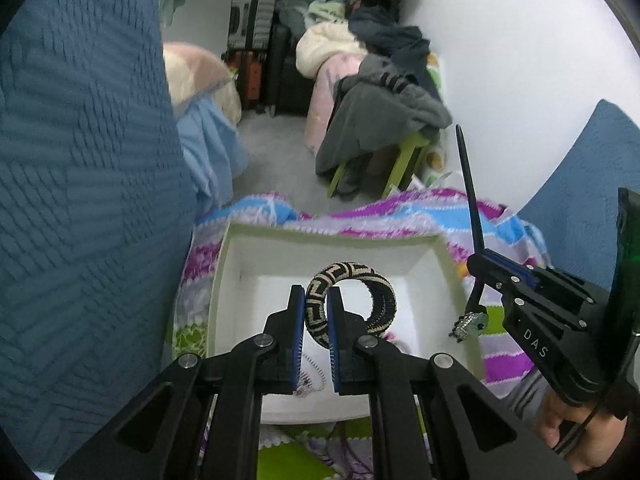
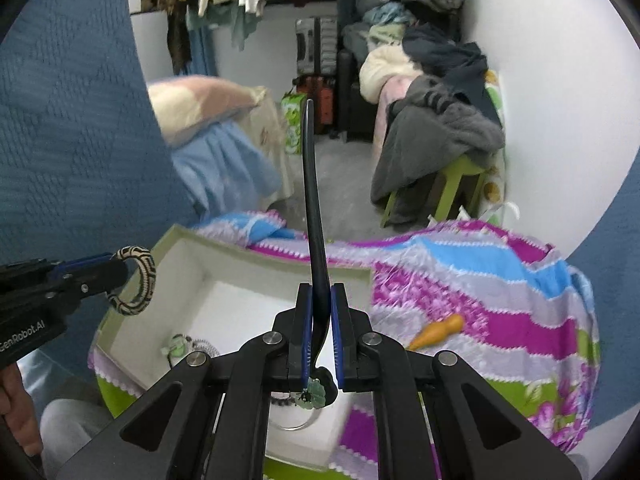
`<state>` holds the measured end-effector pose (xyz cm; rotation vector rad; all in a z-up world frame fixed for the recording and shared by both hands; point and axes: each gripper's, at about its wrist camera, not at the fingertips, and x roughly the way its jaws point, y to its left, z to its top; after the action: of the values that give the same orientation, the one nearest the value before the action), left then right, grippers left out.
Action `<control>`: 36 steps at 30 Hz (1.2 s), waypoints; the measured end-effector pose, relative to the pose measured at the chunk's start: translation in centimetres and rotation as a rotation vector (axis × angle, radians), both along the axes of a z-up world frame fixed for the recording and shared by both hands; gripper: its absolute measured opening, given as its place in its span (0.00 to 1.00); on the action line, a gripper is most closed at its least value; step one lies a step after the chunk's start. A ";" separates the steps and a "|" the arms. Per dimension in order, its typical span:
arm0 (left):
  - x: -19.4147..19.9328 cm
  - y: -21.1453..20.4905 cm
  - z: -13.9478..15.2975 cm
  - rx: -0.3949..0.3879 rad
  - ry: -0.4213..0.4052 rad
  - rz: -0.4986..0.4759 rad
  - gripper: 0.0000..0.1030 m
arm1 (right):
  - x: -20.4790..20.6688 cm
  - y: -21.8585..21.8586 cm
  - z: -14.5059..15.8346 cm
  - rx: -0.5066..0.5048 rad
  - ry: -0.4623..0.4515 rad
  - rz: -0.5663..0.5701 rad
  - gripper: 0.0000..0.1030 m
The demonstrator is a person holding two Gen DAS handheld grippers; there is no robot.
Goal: Organize jewelry
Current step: 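Lift and carry the bangle and hairpin over the white box with both tools, then open the right tool to drop the hairpin while the left tool releases the bangle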
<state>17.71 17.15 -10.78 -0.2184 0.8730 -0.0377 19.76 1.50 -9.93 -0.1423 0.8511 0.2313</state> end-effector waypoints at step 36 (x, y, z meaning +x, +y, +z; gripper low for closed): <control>-3.7 -4.5 2.5 0.006 -0.052 0.077 0.77 | 0.5 -8.2 3.6 0.116 -0.081 -0.015 0.46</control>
<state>14.02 12.60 -8.26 -0.2446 0.8124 0.0310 20.30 -6.73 -6.32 -0.0364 0.7561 0.2590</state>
